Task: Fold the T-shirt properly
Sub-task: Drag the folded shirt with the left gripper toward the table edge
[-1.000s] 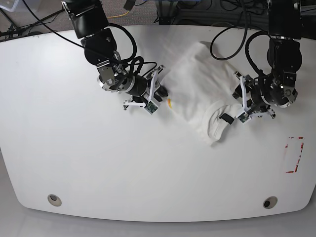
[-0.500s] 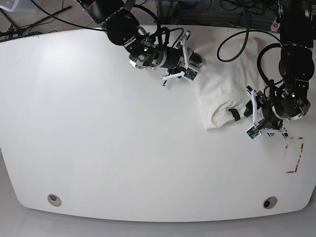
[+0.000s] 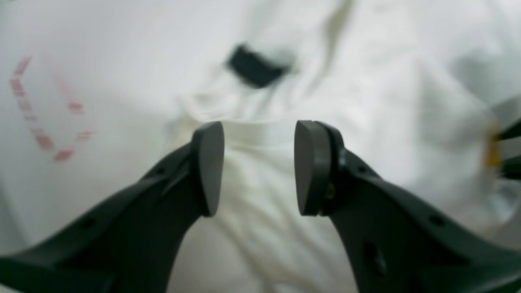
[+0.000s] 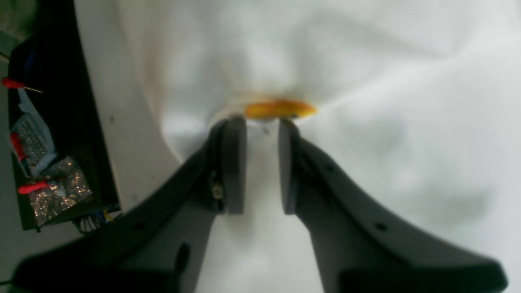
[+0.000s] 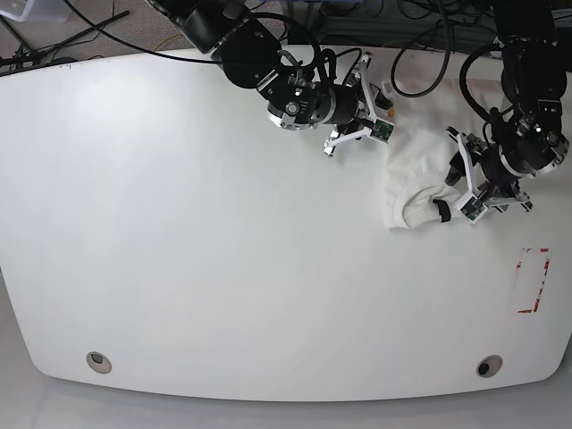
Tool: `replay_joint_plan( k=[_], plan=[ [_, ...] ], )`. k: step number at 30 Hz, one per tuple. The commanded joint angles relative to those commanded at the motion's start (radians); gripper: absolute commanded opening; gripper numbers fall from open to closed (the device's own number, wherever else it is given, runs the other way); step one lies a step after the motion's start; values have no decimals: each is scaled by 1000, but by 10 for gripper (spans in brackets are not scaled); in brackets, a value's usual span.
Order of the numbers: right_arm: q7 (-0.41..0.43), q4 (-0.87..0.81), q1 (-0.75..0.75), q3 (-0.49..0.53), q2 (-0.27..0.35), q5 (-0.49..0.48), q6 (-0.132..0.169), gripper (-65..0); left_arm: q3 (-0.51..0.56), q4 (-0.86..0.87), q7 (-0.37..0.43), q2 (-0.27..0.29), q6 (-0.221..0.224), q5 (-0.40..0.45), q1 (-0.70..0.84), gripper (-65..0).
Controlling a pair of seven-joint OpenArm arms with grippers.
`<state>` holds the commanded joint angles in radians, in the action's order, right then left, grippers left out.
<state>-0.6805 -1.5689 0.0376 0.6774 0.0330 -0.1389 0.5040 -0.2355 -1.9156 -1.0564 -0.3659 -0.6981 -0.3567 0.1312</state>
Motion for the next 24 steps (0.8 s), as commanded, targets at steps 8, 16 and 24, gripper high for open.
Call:
replay_joint_plan(
  k=[8,16,24],
  plan=[
    [-2,-64,-21,-75,84,-2,2,-526,-74,-20,6,137,101,0,77,-224],
    [-2,-140,-69,-247,103,-3,3,-526,-84,89,9,164,208,28,124,-214],
    [-35,-230,-94,-364,103,-3,3,-526,-87,232,150,95,206,121,138,-215]
  ],
)
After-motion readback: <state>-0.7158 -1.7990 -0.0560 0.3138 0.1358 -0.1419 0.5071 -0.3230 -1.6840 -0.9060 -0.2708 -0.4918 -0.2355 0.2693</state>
